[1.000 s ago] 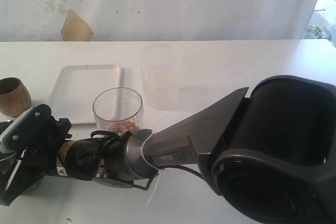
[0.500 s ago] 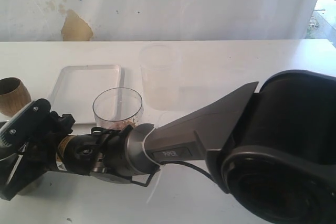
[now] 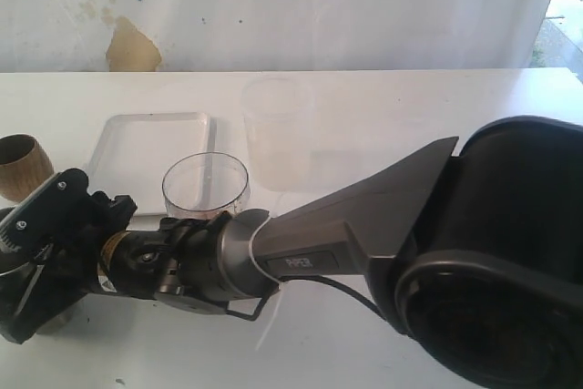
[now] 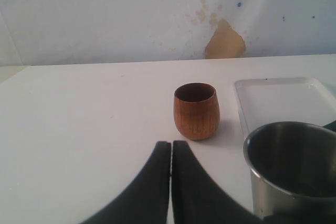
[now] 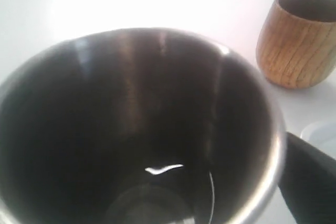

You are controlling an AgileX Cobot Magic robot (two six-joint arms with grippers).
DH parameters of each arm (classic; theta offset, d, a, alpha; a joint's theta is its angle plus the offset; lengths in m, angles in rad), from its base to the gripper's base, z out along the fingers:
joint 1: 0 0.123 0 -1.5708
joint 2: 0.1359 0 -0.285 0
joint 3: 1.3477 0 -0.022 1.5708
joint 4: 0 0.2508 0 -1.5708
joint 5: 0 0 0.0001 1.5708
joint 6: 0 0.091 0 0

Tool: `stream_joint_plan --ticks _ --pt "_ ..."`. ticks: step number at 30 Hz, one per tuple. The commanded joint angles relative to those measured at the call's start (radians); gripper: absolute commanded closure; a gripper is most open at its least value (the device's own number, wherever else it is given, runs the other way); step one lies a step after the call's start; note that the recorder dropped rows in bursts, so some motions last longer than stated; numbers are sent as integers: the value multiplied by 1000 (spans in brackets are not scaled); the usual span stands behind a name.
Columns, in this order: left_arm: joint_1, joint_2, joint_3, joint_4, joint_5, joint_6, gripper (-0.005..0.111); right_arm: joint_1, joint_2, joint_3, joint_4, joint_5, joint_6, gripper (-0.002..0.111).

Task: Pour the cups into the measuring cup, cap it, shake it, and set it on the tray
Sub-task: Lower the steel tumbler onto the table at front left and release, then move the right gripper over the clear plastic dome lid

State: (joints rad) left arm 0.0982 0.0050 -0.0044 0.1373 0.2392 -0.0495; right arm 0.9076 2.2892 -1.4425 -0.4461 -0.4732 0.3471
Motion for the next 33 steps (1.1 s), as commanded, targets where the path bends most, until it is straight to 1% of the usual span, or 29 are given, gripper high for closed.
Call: stream_joint_plan --ticks 1,18,23,26,28,33 --pt "0 -5 4 -2 0 2 106 -1 -51 -3 5 -2 -10 3" --pt "0 -5 4 -2 0 2 106 -1 -122 -3 5 1 -8 3" --pt "0 -5 4 -2 0 2 106 -1 -188 -3 5 19 -3 3" --pt "0 -5 4 -2 0 2 106 -1 -263 -3 5 92 -3 3" --pt "0 -5 4 -2 0 2 106 -1 -320 -3 5 171 -3 3" --pt "0 -5 4 -2 0 2 106 -1 -494 -3 5 466 -3 3"
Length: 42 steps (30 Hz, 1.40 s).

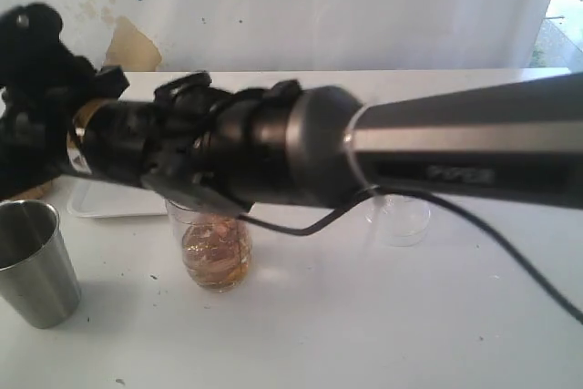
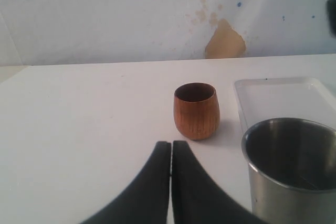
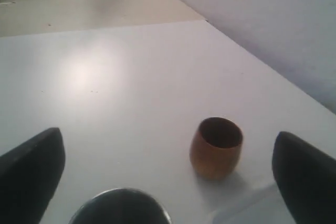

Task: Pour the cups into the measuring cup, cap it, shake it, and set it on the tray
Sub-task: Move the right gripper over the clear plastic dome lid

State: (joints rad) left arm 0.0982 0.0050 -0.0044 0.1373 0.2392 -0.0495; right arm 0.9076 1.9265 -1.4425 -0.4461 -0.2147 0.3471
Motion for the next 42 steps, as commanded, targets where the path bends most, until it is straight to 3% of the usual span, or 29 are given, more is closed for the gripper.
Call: stream_joint_plan --ticks 1,5,6,9,12,15,19,30,35,42 --pt "0 -5 4 -2 0 2 106 -1 -166 -3 5 257 -3 3" --pt "0 -5 4 -2 0 2 106 -1 -291 -3 5 531 -3 3" --pt "0 -5 4 -2 0 2 106 -3 -337 -3 0 709 -3 3" --pt "0 -5 4 -2 0 2 106 -58 -395 -1 0 1015 -10 6" --pt "0 -5 4 -2 0 2 106 -184 -414 1 4 1161 -23 23" --pt "0 -5 4 -2 0 2 106 -386 -402 1 32 1212 72 46" --pt "0 -5 4 -2 0 2 106 -562 -332 1 258 1230 22 67" --pt "0 -5 4 -2 0 2 106 -590 -104 1 255 1217 -92 68" --pt "0 -5 4 -2 0 2 106 -590 -65 1 264 1217 -131 59" --pt "0 -5 4 -2 0 2 106 -590 -50 1 264 1201 -162 59"
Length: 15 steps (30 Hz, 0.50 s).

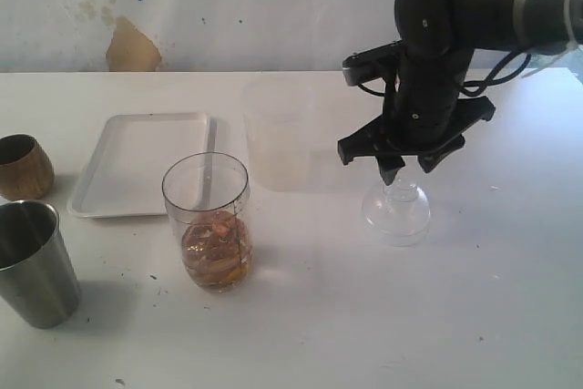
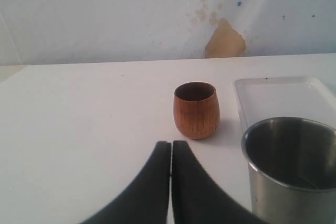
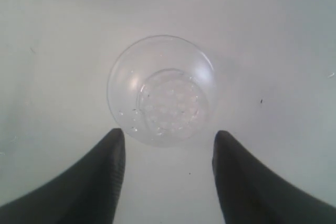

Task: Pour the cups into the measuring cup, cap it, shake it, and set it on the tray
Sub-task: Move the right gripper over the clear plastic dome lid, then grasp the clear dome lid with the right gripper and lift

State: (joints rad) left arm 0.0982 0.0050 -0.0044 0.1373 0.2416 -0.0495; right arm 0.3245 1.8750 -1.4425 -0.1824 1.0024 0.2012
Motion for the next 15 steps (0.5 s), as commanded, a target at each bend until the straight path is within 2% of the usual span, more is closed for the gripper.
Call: stream_joint_plan --ticks 1,15 --pt "0 -5 4 -2 -2 2 106 -6 2 1 2 -18 -16 59" --pt "0 -5 4 -2 -2 2 106 -9 49 1 -22 -39 32 59"
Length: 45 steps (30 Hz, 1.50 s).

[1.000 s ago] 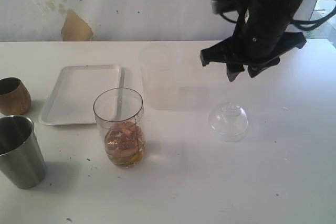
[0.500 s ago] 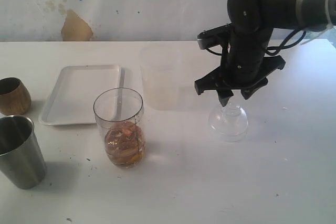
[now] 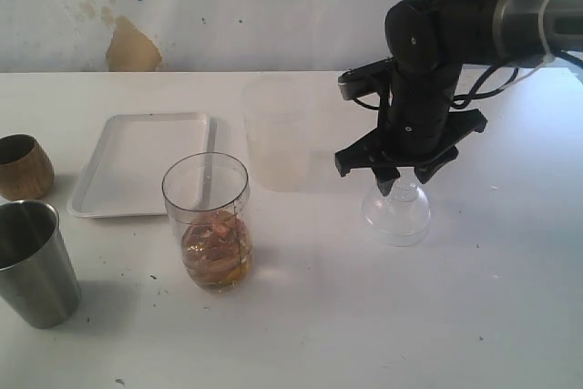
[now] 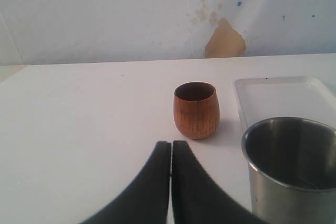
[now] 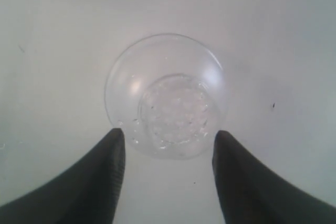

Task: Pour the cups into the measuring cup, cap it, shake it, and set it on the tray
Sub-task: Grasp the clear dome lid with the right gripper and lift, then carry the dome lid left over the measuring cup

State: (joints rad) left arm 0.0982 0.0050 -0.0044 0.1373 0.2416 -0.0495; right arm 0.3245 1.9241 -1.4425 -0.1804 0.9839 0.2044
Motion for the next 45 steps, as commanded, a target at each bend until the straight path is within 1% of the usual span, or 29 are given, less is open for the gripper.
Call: stream_joint_plan --ticks 1,5,11,19,21,24,28,39,43,45 --pt "0 -5 4 -2 -2 2 106 -13 2 1 -25 -26 39 59" --pt "0 -5 4 -2 -2 2 106 -32 12 1 -17 -39 64 59" --pt "0 -5 4 -2 -2 2 106 -66 26 1 50 -39 50 59" --pt "0 -5 4 -2 -2 2 106 -66 65 1 57 -46 12 61" --pt "0 -5 4 -2 -2 2 106 -66 77 1 57 -46 0 66" --pt "0 -5 4 -2 -2 2 106 -66 83 1 57 -46 -2 81" --pt "0 -5 4 -2 -2 2 106 -66 63 1 57 -39 -27 109" --pt "0 -5 4 -2 -2 2 106 -66 -134 -1 66 45 -48 108" --pt "0 -5 4 -2 -2 2 106 -66 -216 -1 151 87 -108 108" --pt "0 -5 4 -2 -2 2 106 -66 -273 -1 258 113 -157 108"
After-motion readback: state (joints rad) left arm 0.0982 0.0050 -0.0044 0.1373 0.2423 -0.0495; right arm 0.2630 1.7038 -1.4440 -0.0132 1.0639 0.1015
